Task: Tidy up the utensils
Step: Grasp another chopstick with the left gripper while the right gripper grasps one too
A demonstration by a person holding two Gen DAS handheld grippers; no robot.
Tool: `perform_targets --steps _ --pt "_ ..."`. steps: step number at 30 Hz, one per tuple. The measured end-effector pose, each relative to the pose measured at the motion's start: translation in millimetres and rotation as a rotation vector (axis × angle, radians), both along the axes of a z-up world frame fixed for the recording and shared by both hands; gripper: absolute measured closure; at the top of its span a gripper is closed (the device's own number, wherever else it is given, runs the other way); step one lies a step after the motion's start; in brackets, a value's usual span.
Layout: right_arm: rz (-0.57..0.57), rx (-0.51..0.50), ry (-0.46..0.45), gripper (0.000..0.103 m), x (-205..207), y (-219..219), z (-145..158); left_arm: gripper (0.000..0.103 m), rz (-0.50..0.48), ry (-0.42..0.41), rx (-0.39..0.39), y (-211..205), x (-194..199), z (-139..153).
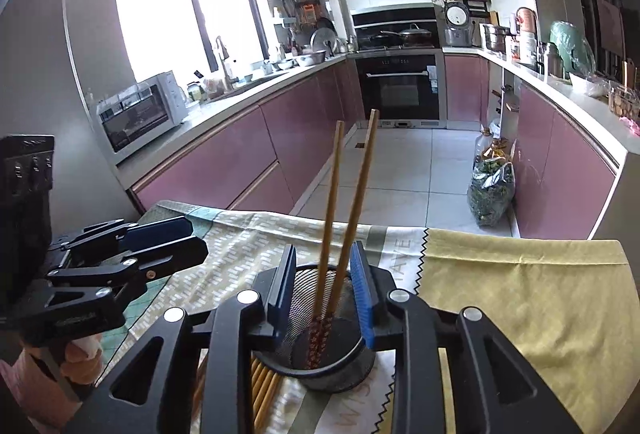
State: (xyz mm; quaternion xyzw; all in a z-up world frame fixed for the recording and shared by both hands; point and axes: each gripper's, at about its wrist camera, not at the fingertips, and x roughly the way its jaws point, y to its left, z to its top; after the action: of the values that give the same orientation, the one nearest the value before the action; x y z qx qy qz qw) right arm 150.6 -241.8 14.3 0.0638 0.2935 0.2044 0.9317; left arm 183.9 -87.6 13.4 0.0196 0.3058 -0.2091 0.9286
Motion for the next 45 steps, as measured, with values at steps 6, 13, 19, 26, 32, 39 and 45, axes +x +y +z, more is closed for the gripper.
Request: perform_targets --steps 6,13,19,26,32,39,45 --pt "0.133 -0.018 -0.014 0.074 -42 20 -3 0.057 0.020 0.014 0.058 23 -25 -23" --pt "0.194 -0.047 0.077 0.074 -61 46 -37 0.057 0.056 0.110 0.089 44 -36 -64" --pt "0.163 -0.079 0.190 0.075 -60 51 -76 0.058 0.058 0.195 0.131 51 -47 -103" --pt "0.138 -0.088 0.251 0.075 -61 52 -97 0.058 0.056 0.235 0.109 55 -56 -118" --pt "0.123 -0.108 0.254 0.075 -62 56 -101 0.058 0.045 0.251 0.110 49 -60 -123" --pt "0.109 -0.117 0.263 0.076 -61 61 -103 0.059 0.041 0.266 0.113 48 -61 -128" --pt "0.177 -0.102 0.220 0.078 -60 86 -86 0.059 0.037 0.276 0.120 46 -60 -130"
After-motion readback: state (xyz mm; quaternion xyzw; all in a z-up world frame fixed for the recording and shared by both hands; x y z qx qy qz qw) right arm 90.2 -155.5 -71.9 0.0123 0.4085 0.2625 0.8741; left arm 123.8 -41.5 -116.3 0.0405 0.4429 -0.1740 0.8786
